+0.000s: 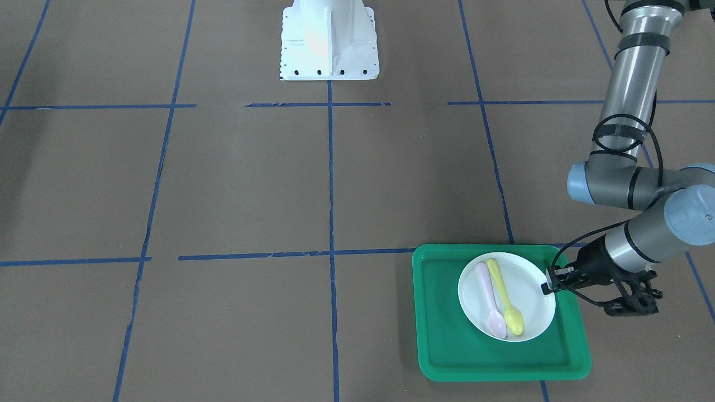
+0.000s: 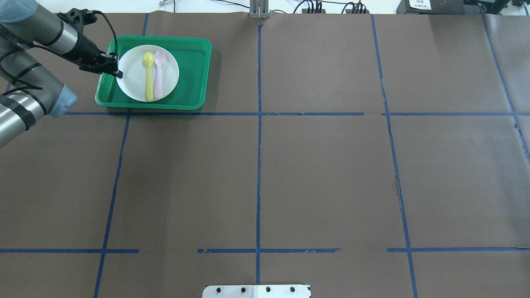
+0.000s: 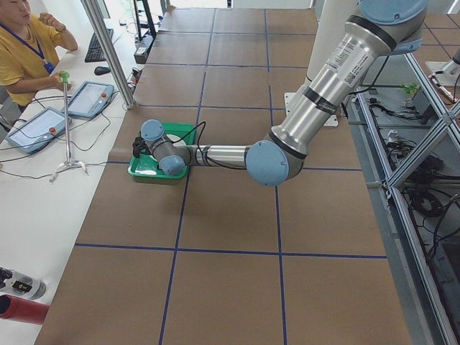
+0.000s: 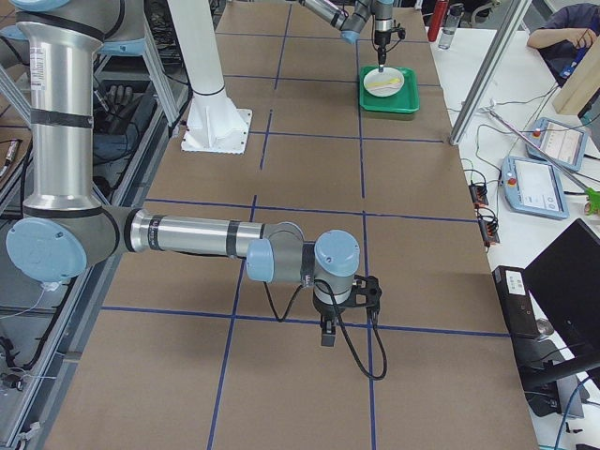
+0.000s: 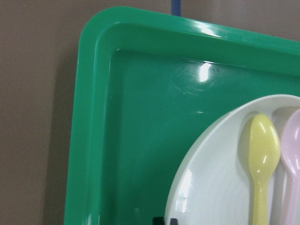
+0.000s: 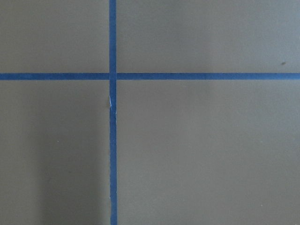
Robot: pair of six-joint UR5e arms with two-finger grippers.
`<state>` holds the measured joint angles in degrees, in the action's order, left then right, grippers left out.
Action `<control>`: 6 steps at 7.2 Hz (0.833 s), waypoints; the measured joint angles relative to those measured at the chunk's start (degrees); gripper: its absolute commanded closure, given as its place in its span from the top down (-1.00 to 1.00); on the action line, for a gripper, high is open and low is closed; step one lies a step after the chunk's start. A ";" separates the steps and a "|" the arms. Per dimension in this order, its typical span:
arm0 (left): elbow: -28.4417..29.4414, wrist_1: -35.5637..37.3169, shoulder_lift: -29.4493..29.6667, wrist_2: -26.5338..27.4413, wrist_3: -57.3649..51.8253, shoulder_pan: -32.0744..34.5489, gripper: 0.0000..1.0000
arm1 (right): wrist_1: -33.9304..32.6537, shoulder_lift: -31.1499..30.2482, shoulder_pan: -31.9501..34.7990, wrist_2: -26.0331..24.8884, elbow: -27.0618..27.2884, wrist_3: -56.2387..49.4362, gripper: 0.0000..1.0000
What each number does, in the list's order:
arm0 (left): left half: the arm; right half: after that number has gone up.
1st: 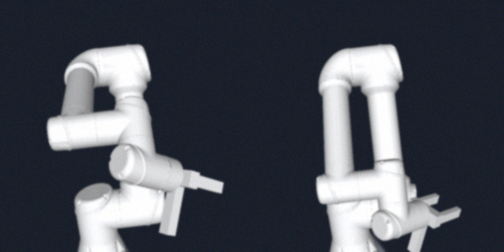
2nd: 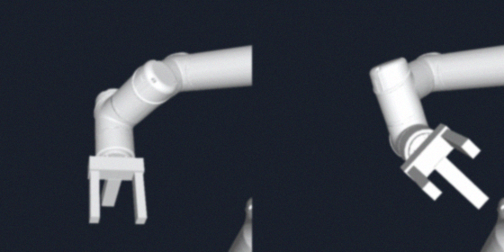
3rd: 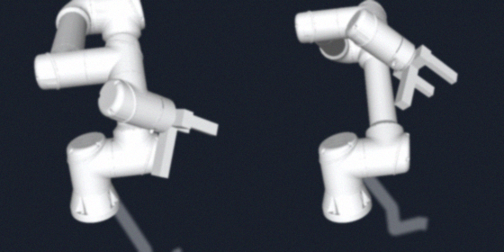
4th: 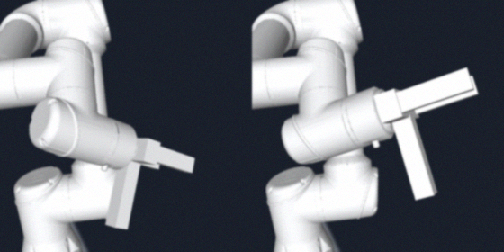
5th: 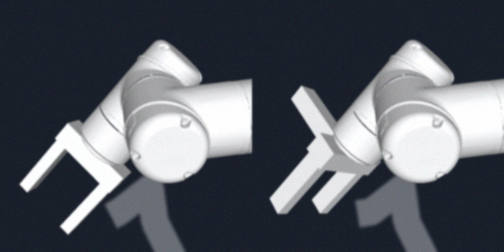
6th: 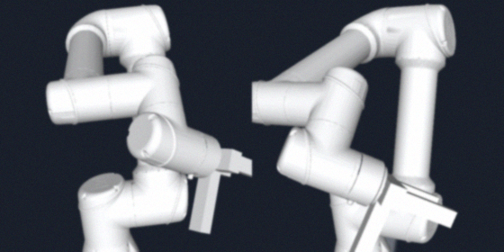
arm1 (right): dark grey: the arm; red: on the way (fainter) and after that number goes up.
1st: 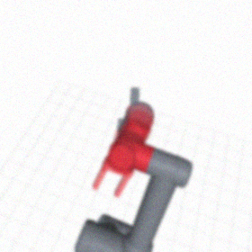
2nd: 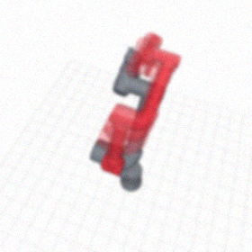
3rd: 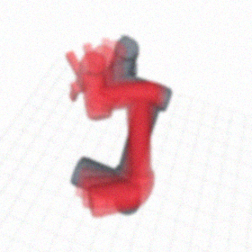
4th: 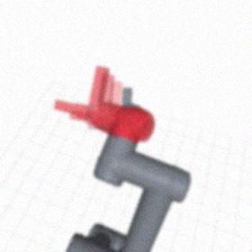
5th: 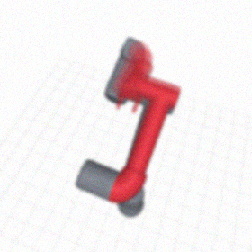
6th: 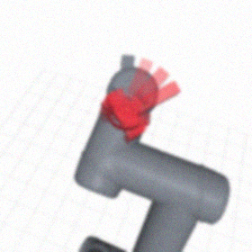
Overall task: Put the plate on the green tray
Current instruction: 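Lower the plate into the green tray with the left gripper and release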
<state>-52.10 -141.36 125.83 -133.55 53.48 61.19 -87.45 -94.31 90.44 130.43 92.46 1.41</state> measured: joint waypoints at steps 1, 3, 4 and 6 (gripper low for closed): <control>0.12 -0.85 0.24 0.87 0.03 -0.28 -1.00 | 0.00 0.00 0.00 0.00 0.00 0.00 1.00; 0.46 -2.42 0.36 2.01 0.04 -0.70 -0.62 | 0.00 0.00 0.00 0.00 0.00 0.00 1.00; 0.60 -2.81 0.36 2.16 0.04 -0.76 0.98 | 0.00 0.00 0.00 0.00 0.00 0.00 1.00; 0.67 -4.24 0.21 3.16 0.04 -0.83 1.00 | 0.00 0.00 0.00 0.00 0.00 0.00 1.00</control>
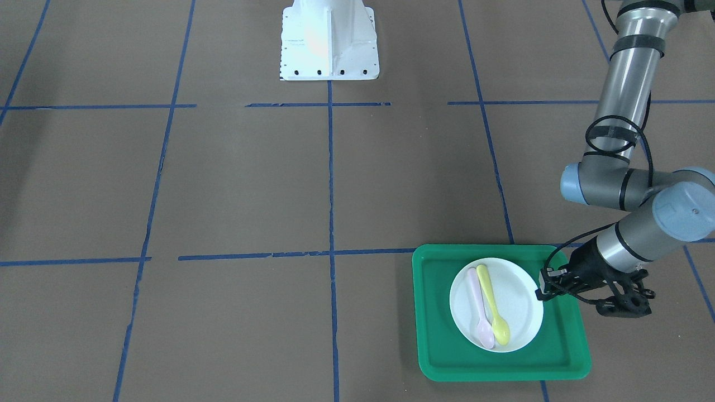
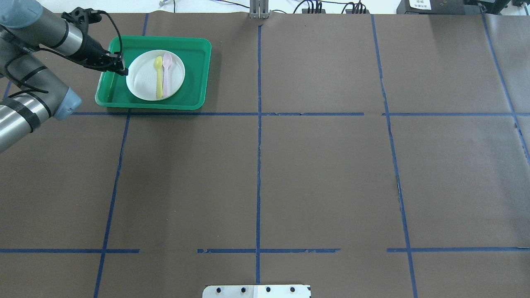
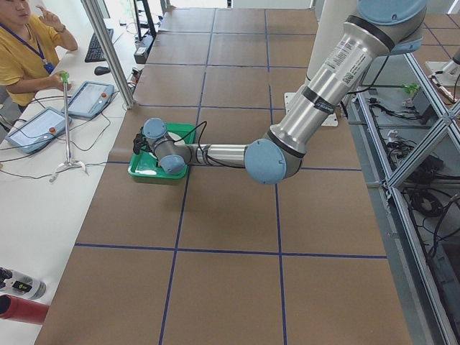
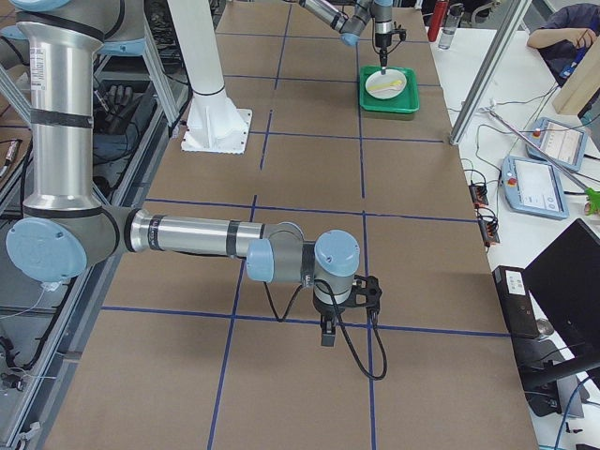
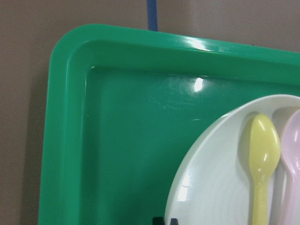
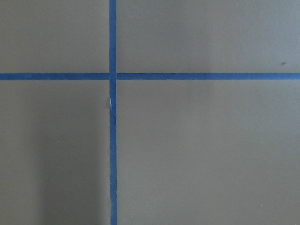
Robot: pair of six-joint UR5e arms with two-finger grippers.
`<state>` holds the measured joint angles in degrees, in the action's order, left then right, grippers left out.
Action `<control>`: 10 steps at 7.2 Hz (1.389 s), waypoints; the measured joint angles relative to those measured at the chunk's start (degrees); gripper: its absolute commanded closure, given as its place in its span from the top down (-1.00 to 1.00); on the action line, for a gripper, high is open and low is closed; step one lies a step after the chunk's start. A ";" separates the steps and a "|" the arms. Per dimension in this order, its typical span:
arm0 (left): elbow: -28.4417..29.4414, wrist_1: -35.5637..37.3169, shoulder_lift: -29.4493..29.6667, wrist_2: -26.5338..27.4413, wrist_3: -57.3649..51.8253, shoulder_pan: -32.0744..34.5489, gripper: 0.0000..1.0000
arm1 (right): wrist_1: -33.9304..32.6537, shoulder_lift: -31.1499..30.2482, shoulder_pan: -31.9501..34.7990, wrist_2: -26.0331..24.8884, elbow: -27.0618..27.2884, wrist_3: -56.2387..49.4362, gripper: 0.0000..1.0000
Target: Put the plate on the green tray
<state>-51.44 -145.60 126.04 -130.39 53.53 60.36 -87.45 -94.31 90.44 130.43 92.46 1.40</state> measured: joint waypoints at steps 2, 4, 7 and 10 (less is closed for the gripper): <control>-0.20 -0.83 -0.28 0.49 0.32 0.17 1.00 | 0.00 0.00 0.00 0.00 0.00 0.00 1.00; -4.19 -0.28 -3.10 -1.04 0.96 1.28 1.00 | 0.00 0.00 0.00 0.00 0.00 0.00 1.00; -16.67 6.69 -13.01 -8.23 -1.74 5.06 1.00 | 0.00 0.05 0.00 0.00 0.05 0.06 1.00; -27.60 30.40 -17.36 -9.35 -23.43 11.00 1.00 | 0.00 0.03 0.00 0.00 0.06 0.09 1.00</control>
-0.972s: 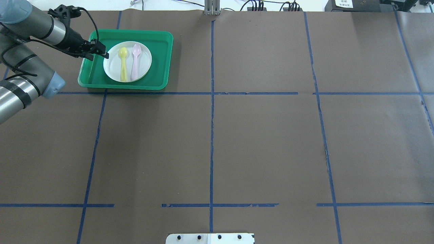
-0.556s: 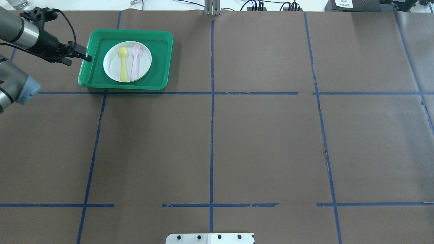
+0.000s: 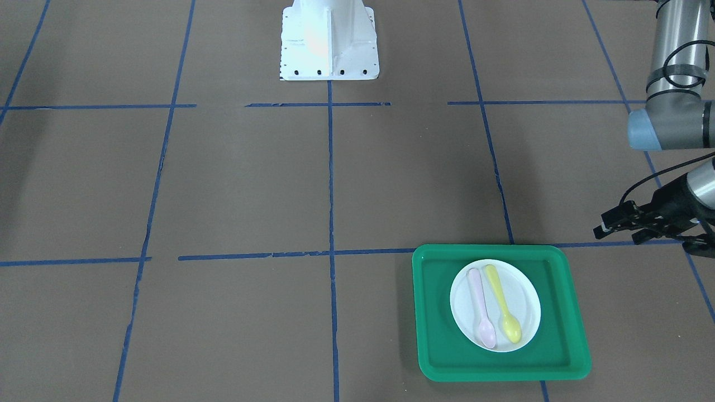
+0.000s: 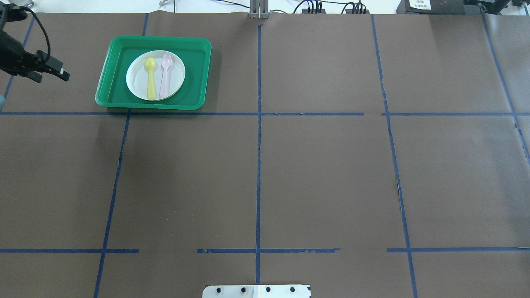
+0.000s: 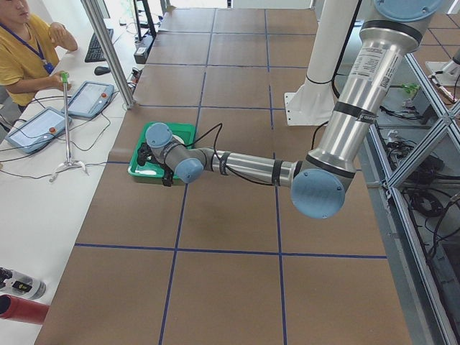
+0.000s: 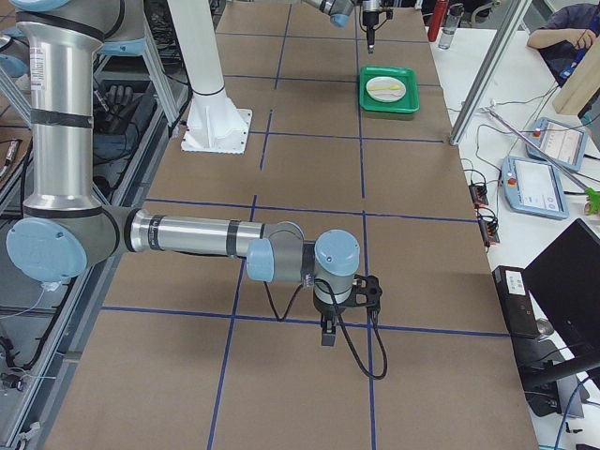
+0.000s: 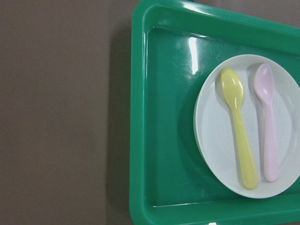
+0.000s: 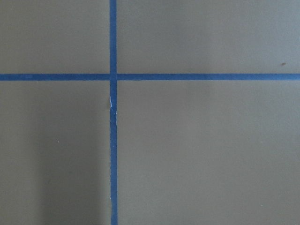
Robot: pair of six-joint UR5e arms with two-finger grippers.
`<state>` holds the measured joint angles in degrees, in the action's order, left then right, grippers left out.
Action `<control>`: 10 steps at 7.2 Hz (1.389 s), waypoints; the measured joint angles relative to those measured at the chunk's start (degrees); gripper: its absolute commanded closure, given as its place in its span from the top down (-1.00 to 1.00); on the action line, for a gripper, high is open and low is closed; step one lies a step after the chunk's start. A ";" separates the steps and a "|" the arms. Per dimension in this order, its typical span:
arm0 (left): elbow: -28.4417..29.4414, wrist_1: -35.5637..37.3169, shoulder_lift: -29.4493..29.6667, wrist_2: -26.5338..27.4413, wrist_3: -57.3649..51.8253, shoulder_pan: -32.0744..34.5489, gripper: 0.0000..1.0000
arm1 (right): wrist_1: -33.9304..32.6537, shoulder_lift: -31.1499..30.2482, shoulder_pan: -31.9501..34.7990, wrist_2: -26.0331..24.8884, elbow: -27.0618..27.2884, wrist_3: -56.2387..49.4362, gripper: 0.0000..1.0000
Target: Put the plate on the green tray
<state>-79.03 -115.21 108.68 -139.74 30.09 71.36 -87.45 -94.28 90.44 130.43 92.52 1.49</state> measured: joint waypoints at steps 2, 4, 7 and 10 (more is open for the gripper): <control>-5.82 14.15 -3.52 0.50 -15.54 5.57 1.00 | 0.00 0.04 0.00 0.00 0.02 0.00 1.00; -13.65 17.07 -14.99 2.25 -22.57 8.84 1.00 | 0.00 0.03 0.00 0.00 0.01 0.00 1.00; -16.56 17.46 -23.90 2.95 -27.56 11.53 1.00 | 0.00 0.00 0.00 0.00 -0.02 -0.06 1.00; -16.47 17.51 -27.93 2.69 -28.55 15.99 1.00 | 0.00 -0.03 0.00 0.00 -0.04 -0.08 1.00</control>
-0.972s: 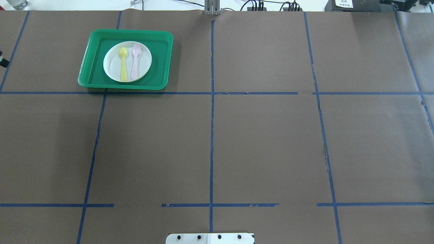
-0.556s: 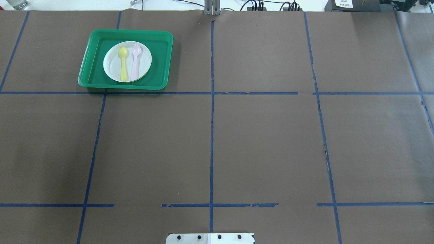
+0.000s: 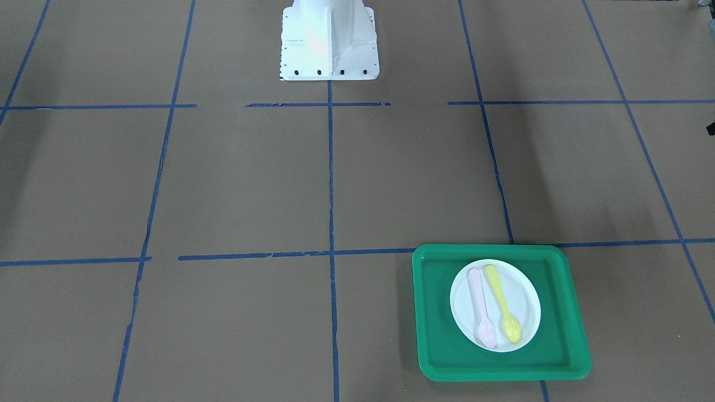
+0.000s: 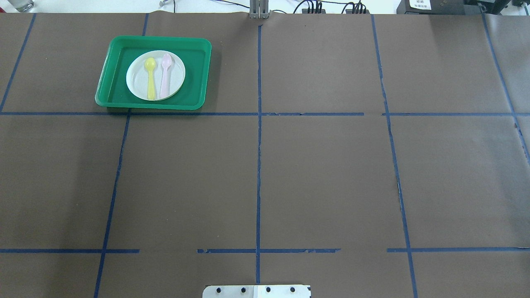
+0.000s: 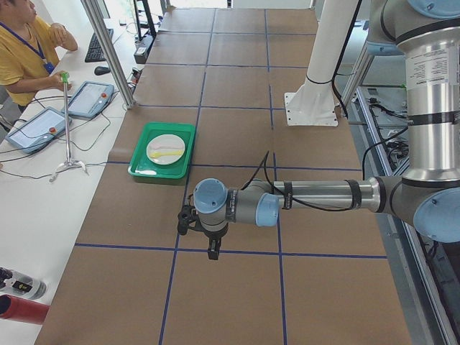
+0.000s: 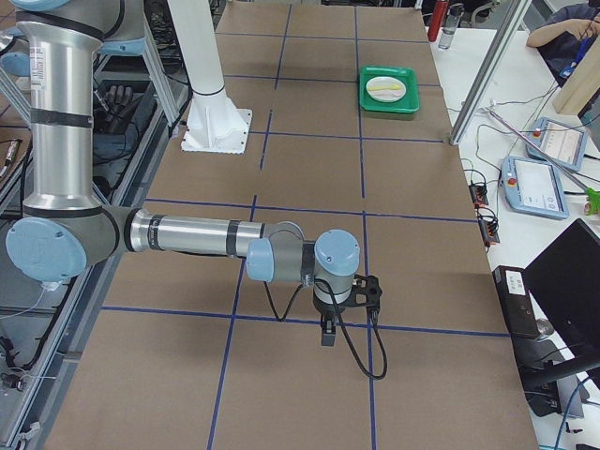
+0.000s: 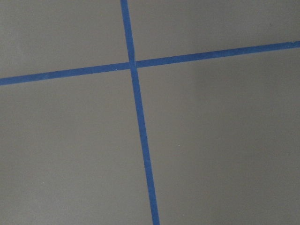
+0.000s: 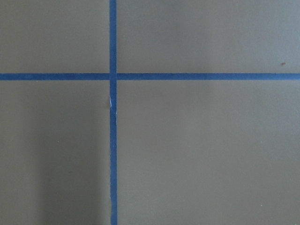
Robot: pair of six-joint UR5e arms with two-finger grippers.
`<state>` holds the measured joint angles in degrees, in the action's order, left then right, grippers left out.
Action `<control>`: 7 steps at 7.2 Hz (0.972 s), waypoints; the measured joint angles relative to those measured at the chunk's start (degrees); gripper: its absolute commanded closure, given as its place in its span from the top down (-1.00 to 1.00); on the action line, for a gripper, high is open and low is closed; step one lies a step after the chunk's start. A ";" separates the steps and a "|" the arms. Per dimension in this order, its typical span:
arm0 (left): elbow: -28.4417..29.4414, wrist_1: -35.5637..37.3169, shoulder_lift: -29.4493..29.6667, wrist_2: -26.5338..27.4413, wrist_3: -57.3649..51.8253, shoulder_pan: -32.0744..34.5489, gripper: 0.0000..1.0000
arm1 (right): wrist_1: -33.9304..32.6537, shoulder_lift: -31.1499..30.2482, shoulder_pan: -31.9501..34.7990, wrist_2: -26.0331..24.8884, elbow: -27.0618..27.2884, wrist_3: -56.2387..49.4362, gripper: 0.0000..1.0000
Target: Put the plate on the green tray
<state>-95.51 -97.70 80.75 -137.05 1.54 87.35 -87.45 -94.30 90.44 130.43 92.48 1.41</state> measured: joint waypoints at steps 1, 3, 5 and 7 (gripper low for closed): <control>0.09 -0.09 -0.64 0.00 -0.03 0.96 1.00 | 0.00 0.02 0.00 0.00 -0.01 0.00 1.00; 1.12 -0.24 -1.29 0.04 0.06 1.87 1.00 | 0.00 0.02 0.00 0.00 0.01 -0.01 1.00; 2.51 -0.45 -0.24 -0.09 0.42 1.94 1.00 | 0.00 0.00 0.00 0.00 0.00 -0.01 1.00; 2.74 -0.71 0.14 -0.29 0.26 1.94 1.00 | 0.00 0.00 0.00 0.00 -0.01 0.05 1.00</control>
<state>-92.77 -98.40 80.89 -137.34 1.81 89.29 -87.45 -94.30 90.44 130.43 92.46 1.46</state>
